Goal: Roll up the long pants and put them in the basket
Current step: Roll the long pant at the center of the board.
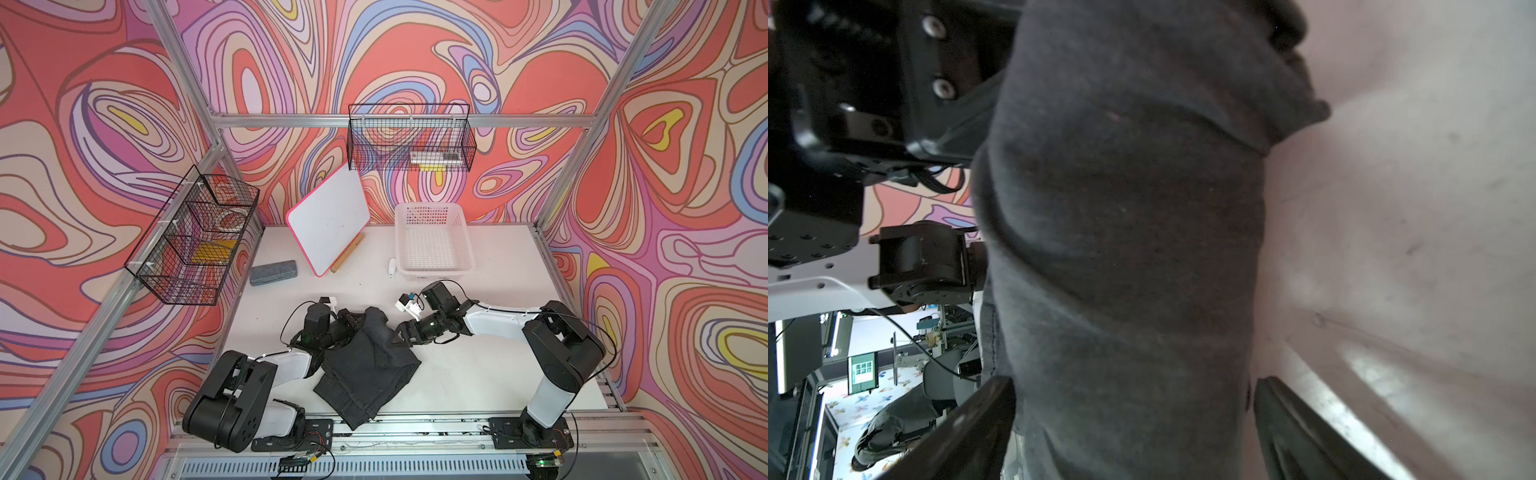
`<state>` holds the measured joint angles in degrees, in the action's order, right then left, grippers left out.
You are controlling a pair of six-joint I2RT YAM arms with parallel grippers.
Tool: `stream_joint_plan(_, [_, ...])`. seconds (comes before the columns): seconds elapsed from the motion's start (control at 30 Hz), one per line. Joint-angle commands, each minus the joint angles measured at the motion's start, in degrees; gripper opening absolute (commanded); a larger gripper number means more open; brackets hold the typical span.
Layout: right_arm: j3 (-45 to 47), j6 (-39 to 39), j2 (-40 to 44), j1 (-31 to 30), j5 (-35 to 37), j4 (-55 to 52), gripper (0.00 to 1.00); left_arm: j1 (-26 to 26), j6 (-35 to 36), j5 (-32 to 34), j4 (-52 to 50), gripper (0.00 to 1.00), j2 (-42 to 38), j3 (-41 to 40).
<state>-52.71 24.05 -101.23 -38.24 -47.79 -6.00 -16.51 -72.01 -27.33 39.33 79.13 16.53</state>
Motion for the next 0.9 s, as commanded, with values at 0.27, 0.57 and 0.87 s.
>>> stream_joint_plan(0.27, [-4.6,-1.4,-4.4,-2.5,1.1,0.9,0.0,-0.1,0.3,0.5,7.6,0.0,7.3,6.6])
stream_joint_plan(0.57, [-24.3,-12.9,-1.9,-2.1,45.3,-30.1,0.0,0.1,20.1,8.2,-37.1,0.38,1.2,27.3])
stream_joint_plan(0.87, [-34.1,-17.8,-9.4,-10.8,70.0,-42.2,0.0,0.3,17.6,14.6,-55.8,0.49,-3.1,32.5])
